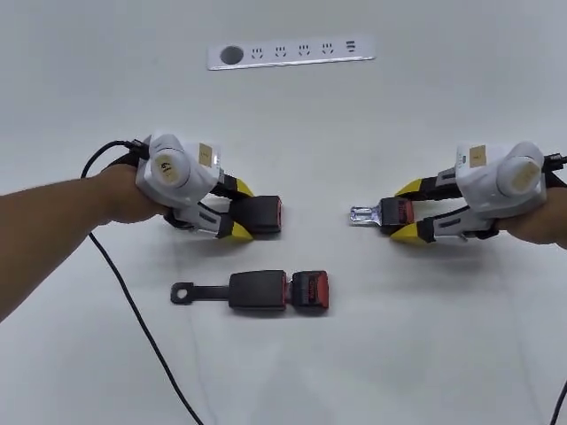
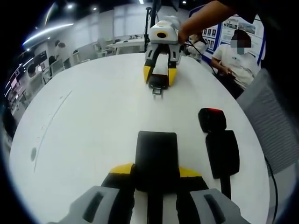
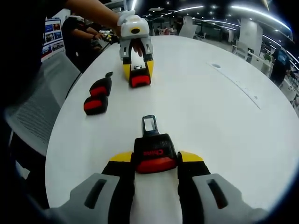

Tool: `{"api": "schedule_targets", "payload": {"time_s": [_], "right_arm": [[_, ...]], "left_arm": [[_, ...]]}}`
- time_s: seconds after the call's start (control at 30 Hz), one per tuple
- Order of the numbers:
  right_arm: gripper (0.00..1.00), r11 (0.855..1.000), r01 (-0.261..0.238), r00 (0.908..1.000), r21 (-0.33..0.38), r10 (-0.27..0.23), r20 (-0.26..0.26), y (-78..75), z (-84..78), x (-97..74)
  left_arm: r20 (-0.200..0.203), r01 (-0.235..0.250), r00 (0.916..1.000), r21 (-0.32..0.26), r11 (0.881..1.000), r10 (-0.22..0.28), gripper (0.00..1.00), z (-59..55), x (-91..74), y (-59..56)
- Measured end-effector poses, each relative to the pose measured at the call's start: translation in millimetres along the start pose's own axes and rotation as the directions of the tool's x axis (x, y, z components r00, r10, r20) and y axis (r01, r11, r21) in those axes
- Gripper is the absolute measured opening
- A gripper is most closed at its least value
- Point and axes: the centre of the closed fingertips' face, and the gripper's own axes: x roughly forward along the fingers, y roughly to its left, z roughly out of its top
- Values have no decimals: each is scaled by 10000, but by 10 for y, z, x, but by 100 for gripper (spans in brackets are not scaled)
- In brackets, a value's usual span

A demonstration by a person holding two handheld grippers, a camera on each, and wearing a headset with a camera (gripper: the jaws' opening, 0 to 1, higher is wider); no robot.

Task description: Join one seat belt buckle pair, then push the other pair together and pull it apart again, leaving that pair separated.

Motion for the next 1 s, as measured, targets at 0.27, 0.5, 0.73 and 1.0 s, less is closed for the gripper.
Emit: {"api": "schedule_targets", "payload": {"time_s": [0.27, 0.5, 0.73, 1.0], "right_arm": [[35, 9995, -139, 9998, -295, 135, -159, 20, -12, -2], [39, 9995, 321, 9992, 32, -320, -248, -21, -40, -9], [66, 9885, 1075, 9932, 1063, -1116, 335, -116, 15, -55], [73, 9604, 1957, 9748, 1984, -2126, 677, -144, 21, -141]], "left_arm": [[-178, 34, 9998, 84, 10000, -32, 34, 30, 4, -17], [-249, -75, 9997, -45, 10000, 74, 35, 41, 9, -12], [-98, -413, 9991, -1031, 9938, 405, 53, 77, -26, -2], [320, -1367, 9886, -2162, 9667, 1469, 77, 141, -175, 108]]}}
